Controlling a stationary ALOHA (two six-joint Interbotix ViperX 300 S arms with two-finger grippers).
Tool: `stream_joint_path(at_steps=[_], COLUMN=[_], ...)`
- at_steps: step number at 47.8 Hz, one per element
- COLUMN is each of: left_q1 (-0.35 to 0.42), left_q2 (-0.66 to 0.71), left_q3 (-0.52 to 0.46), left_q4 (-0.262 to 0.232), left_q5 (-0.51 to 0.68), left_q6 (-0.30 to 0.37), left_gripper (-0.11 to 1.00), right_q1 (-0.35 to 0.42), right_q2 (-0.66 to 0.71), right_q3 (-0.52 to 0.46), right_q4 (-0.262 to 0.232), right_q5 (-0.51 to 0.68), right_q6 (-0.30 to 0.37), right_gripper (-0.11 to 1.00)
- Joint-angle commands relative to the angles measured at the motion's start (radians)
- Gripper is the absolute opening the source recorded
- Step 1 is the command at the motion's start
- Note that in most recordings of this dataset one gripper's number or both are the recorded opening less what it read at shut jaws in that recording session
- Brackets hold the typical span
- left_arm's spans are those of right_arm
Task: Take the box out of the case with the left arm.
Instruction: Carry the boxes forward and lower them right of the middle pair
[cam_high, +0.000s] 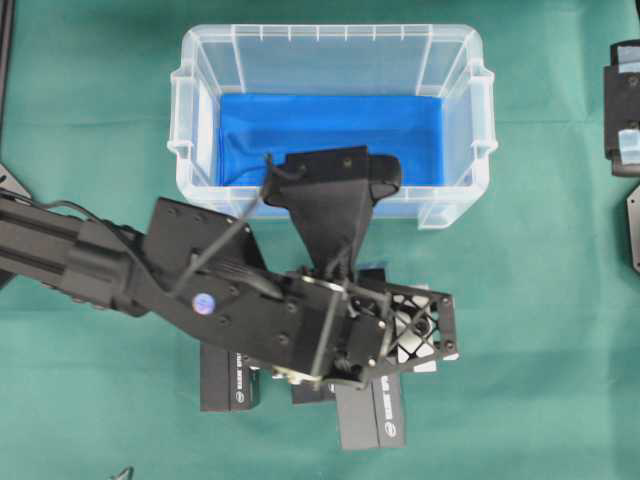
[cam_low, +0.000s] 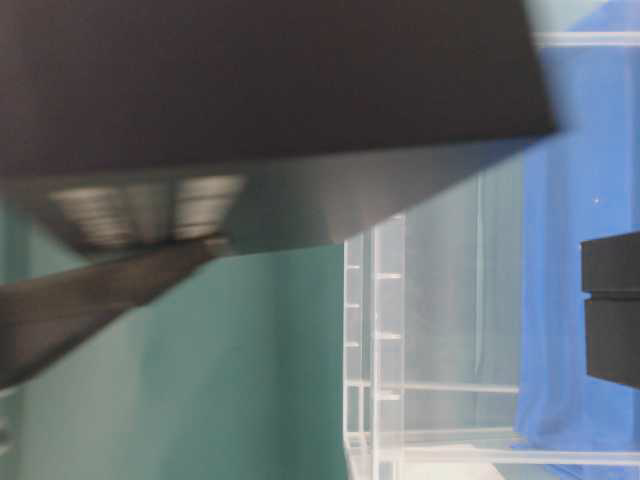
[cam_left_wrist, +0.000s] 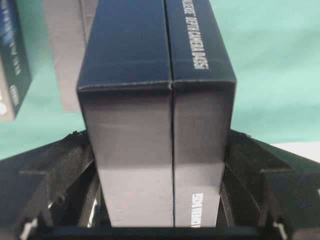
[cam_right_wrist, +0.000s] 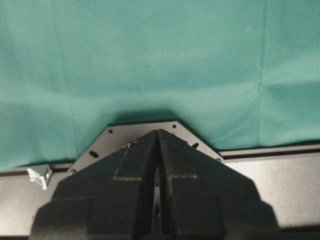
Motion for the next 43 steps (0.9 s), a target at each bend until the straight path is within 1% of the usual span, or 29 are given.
stream_joint_path(at_steps=[1, 13, 22, 32, 43], left_q1=[0.009, 0.021, 0.025, 0.034, 0.038], left_q2=[-0.061, -0.043, -0.015, 0.005, 0.021], left_q3=[0.031, 0.167, 0.245, 0.284, 0.310], left_q4=[0.005, 0.005, 0.005, 0.005, -0.003], left_q5=[-0.055, -0.212, -0.330, -0.382, -0.403], left_q6=[-0.003, -0.023, -0.037, -0.035, -0.034], left_gripper=[0.62, 0.62, 0.62, 0.62, 0.62], right_q1=[0.000, 0.000, 0.000, 0.000, 0.000], right_q2=[-0.002, -0.003, -0.003, -0.003, -0.002], right_q3=[-0.011, -0.009, -0.009, -0.008, -0.006], right_q4=[0.005, 0.003, 0.005, 0.003, 0.003], right_q5=[-0.002, -0.002, -0.002, -0.005, -0.005], right_q6=[0.002, 0.002, 0.002, 0.000, 0.000], right_gripper=[0.01, 0.01, 0.01, 0.01, 0.01])
